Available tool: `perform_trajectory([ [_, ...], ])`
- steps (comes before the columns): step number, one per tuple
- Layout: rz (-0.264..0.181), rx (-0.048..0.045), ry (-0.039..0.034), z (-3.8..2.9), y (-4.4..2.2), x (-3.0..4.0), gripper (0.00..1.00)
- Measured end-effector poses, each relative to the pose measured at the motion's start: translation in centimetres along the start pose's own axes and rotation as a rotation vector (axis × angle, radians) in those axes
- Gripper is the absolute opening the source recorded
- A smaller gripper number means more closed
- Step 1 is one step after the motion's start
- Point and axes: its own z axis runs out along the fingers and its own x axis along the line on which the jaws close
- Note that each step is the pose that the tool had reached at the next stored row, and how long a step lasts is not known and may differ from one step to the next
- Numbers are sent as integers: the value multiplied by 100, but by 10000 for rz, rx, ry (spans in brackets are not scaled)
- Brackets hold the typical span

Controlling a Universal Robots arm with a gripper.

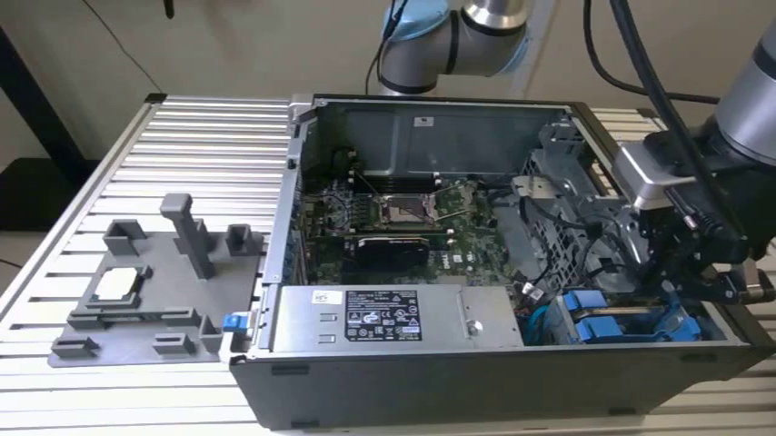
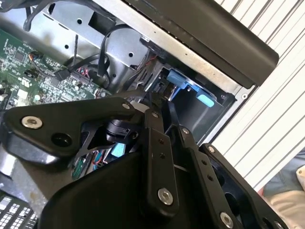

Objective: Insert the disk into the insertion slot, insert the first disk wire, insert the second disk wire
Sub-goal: 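Insert the first disk wire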

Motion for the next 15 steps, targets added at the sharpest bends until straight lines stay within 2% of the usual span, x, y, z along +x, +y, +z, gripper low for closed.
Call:
perform_trajectory([
  [3, 148, 10, -8, 17, 3, 1, 19],
  [9, 162, 42, -18, 36, 3, 2, 19],
  [15, 166, 73, -62, 52, -6, -5, 19],
])
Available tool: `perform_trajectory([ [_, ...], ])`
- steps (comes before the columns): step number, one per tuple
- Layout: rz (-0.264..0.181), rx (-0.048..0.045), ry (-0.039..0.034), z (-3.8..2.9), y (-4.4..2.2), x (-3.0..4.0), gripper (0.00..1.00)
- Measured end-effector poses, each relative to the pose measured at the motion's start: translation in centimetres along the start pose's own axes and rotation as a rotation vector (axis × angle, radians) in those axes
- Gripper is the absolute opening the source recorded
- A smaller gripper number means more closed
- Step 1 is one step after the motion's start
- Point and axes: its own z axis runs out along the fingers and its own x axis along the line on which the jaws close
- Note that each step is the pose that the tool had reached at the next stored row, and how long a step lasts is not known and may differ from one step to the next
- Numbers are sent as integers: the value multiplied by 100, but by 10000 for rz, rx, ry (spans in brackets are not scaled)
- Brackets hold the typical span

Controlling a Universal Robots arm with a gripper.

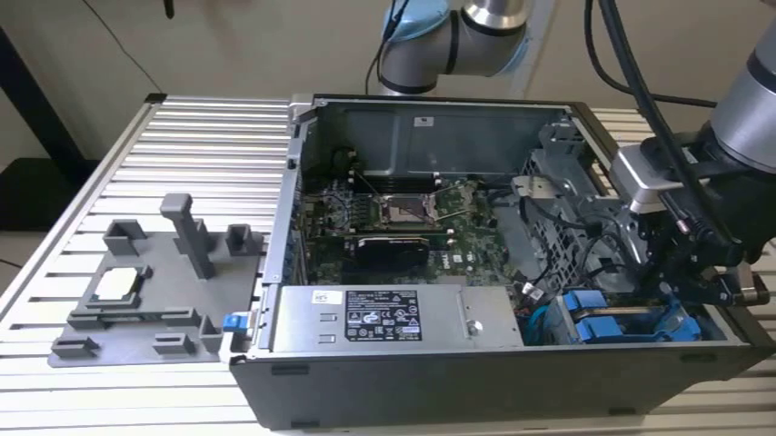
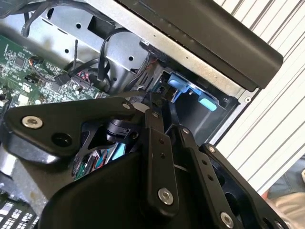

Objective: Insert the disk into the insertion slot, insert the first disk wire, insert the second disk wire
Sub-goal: 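Insert the first disk wire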

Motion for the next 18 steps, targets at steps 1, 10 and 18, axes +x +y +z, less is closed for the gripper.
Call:
perform_trajectory([
  [1, 1, 2, -4, 2, -1, -1, 19],
  [10, 22, 8, -28, 31, -9, -3, 19],
  [18, 66, 11, -14, 79, -2, -3, 19],
])
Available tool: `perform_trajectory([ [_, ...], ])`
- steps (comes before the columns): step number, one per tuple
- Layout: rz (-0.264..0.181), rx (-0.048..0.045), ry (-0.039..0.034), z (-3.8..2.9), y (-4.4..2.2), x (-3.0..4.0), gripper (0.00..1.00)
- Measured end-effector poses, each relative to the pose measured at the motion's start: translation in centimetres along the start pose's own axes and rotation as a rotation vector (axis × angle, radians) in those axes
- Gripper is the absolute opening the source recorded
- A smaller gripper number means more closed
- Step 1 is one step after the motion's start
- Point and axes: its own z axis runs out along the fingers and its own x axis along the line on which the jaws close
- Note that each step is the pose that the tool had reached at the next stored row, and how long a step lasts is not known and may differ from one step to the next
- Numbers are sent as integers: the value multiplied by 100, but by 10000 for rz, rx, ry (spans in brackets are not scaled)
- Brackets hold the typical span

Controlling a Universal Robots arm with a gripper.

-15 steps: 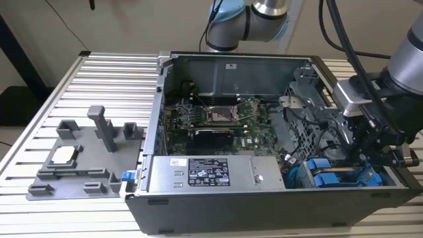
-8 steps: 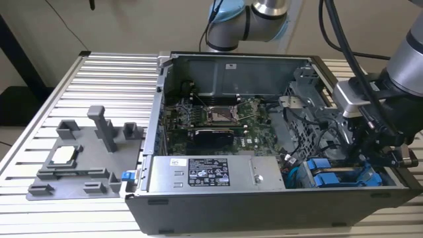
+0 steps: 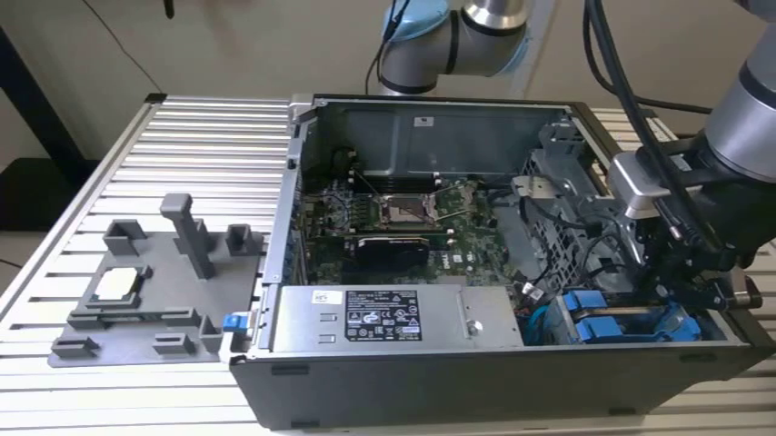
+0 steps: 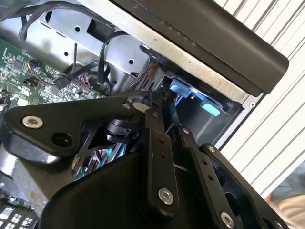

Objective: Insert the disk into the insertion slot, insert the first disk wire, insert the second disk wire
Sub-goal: 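Insert the first disk wire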

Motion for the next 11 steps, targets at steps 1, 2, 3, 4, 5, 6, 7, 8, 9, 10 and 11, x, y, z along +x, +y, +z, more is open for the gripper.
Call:
perform_trajectory([
  [1, 1, 0, 0, 2, 0, 0, 19],
  [2, 2, 0, -1, 3, 1, 0, 19],
  [3, 2, 0, -5, 6, 1, 1, 19],
  [4, 2, 0, -7, 7, 1, 1, 19],
  [5, 2, 0, -5, 7, 1, 1, 19],
  [6, 2, 0, -4, 7, 1, 1, 19],
  [7, 2, 0, -4, 8, 1, 1, 19],
  [8, 4, -2, -18, 14, 3, 0, 19],
  [9, 4, -2, -19, 17, 3, 1, 20],
  [10, 4, -1, -17, 17, 3, 1, 20],
  [11, 3, 0, -11, 14, 2, 1, 27],
])
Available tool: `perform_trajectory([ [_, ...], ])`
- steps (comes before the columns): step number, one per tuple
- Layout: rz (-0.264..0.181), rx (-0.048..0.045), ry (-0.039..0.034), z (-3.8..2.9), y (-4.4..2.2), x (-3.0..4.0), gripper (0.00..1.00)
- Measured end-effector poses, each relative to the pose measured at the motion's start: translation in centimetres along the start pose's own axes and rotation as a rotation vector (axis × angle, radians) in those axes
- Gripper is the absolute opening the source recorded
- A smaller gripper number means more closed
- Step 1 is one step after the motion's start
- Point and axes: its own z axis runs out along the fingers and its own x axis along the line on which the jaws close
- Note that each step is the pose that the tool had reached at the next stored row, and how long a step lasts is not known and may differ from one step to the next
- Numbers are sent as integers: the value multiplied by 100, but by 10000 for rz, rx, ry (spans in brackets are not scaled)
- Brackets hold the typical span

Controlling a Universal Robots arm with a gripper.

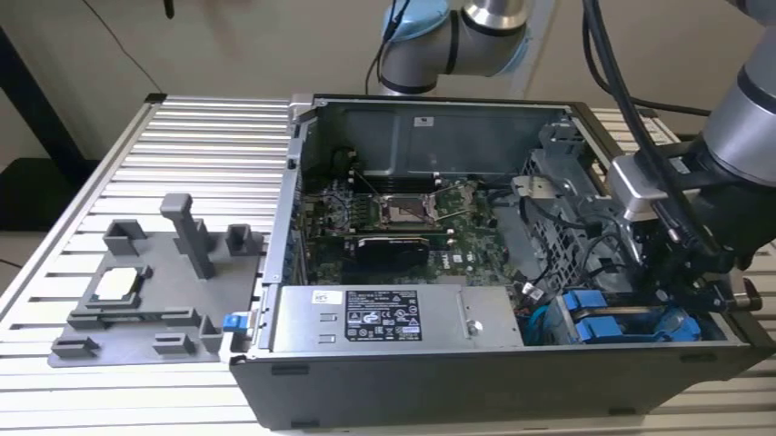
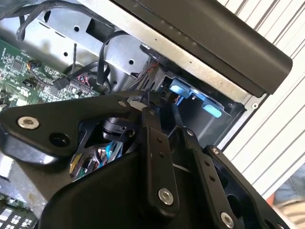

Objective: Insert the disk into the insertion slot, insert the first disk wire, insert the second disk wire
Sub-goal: 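Insert the first disk wire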

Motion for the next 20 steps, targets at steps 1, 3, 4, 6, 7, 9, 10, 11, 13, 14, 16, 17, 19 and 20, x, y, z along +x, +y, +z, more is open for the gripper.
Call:
perform_trajectory([
  [1, -1, 0, 3, -2, 0, 0, 27],
  [3, -1, -3, 10, -28, -4, -2, 27],
  [4, -6, -6, 23, -57, -8, -4, 27],
  [6, -14, -9, 30, -141, -20, -9, 27],
  [7, -16, -9, 30, -185, -27, -12, 27],
  [9, -16, -10, 34, -276, -41, -18, 27],
  [10, -17, -10, 36, -321, -47, -21, 27],
  [11, -17, -10, 37, -366, -54, -23, 27],
  [13, -17, -10, 38, -455, -67, -29, 27],
  [14, -18, -10, 40, -499, -73, -32, 27],
  [16, -18, -9, 42, -589, -87, -38, 27],
  [17, -18, -10, 44, -633, -93, -40, 27],
  [19, -19, -9, 49, -724, -107, -46, 27],
  [20, -20, -9, 54, -734, -109, -48, 27],
])
